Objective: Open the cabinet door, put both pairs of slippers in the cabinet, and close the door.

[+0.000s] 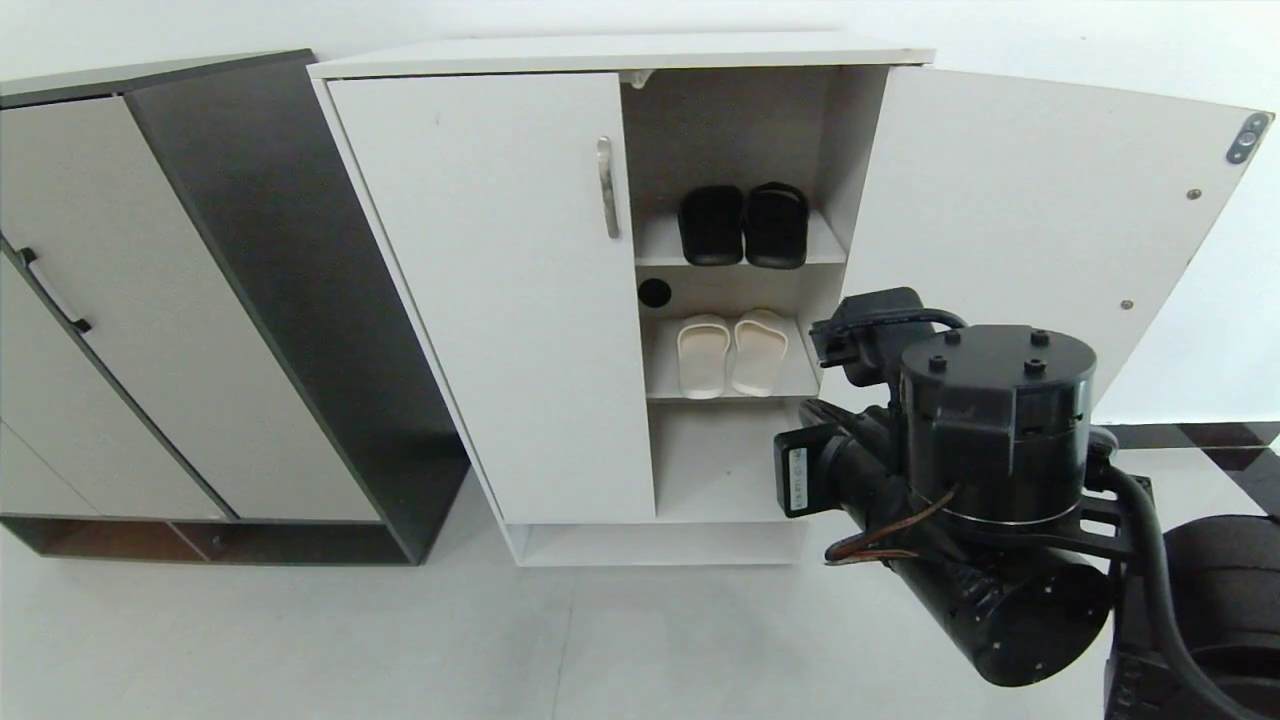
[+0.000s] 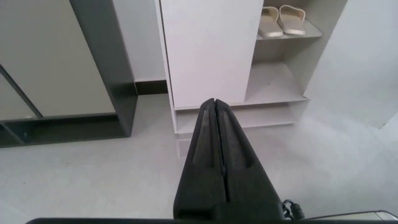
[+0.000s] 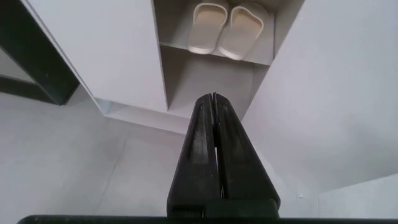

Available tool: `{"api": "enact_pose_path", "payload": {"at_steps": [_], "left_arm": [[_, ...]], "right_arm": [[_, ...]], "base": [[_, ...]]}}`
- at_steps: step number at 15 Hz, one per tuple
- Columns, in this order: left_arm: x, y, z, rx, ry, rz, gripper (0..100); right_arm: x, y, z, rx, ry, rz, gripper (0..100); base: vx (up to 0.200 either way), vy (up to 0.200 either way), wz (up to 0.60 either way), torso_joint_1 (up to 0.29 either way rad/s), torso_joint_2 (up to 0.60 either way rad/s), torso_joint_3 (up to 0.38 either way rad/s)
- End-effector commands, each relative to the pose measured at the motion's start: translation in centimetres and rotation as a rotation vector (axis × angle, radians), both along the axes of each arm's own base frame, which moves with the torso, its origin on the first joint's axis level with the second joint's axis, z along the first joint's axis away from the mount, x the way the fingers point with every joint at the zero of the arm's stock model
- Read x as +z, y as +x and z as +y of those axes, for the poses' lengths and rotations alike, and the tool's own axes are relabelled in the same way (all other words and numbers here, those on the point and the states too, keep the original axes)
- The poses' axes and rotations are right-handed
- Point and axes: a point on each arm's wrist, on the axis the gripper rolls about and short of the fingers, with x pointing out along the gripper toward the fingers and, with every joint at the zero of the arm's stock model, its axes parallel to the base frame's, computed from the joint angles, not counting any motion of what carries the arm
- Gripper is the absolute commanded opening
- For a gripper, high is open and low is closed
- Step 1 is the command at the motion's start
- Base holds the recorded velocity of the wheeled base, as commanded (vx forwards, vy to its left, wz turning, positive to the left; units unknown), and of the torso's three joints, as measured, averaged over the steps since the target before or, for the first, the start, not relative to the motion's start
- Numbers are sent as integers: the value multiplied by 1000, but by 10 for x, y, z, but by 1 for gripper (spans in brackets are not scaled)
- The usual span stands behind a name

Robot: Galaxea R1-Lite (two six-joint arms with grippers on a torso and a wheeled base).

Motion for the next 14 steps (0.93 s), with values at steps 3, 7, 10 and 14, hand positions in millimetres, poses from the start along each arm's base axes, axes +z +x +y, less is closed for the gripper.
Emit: {"api": "enact_pose_path", "payload": {"at_steps": [3, 7, 10, 14], "left_arm": [[0, 0, 0, 0, 0, 0, 0], [0, 0, 0, 0, 0, 0, 0], [0, 0, 0, 0, 0, 0, 0], [0, 0, 0, 0, 0, 0, 0]], "right_arm": [[-1, 0, 1, 2, -3, 2, 0], [-3, 0, 1, 8, -8, 7, 0], [-5, -1, 0, 8, -13, 10, 0], [-5, -1, 0, 8, -15, 11, 0]], "base": [[0, 0, 0, 0, 0, 0], [0, 0, 0, 0, 0, 0], [0, 0, 0, 0, 0, 0], [0, 0, 0, 0, 0, 0]]}}
